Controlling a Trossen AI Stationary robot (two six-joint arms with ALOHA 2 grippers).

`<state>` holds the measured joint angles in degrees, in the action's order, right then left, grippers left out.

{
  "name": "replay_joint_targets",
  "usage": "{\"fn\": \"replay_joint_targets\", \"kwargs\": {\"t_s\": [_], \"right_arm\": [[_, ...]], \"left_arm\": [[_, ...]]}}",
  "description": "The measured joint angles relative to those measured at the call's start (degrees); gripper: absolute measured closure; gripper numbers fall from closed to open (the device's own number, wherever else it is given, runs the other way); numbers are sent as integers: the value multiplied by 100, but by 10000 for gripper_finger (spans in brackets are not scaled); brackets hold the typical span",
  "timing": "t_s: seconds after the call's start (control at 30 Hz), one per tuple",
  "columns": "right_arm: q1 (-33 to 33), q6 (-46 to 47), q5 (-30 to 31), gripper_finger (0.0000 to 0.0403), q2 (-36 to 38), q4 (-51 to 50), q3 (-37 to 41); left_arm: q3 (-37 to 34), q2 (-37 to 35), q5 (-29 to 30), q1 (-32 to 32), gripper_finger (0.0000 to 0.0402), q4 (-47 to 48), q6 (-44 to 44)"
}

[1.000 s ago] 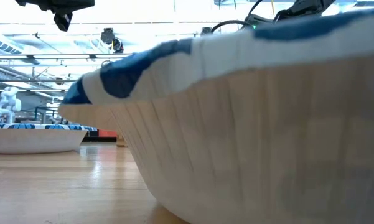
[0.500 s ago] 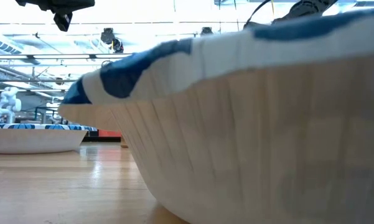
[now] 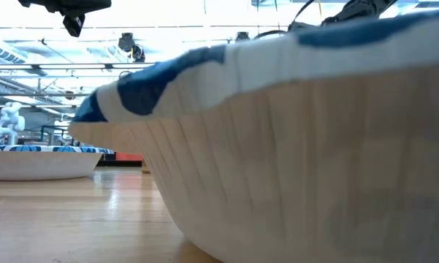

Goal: Place and stack bowls onto a shelf
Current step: Put the blue patterned bowl on the shelf

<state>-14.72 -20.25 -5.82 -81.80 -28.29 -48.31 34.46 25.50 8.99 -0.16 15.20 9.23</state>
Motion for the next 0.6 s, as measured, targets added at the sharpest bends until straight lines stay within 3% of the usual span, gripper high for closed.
{"fn": "replay_joint_targets", "kwargs": {"t_s": [0.6], "right_arm": [[2,4,4,308,473,-262,2]], "left_arm": [[0,0,-2,2,396,2,5]]}}
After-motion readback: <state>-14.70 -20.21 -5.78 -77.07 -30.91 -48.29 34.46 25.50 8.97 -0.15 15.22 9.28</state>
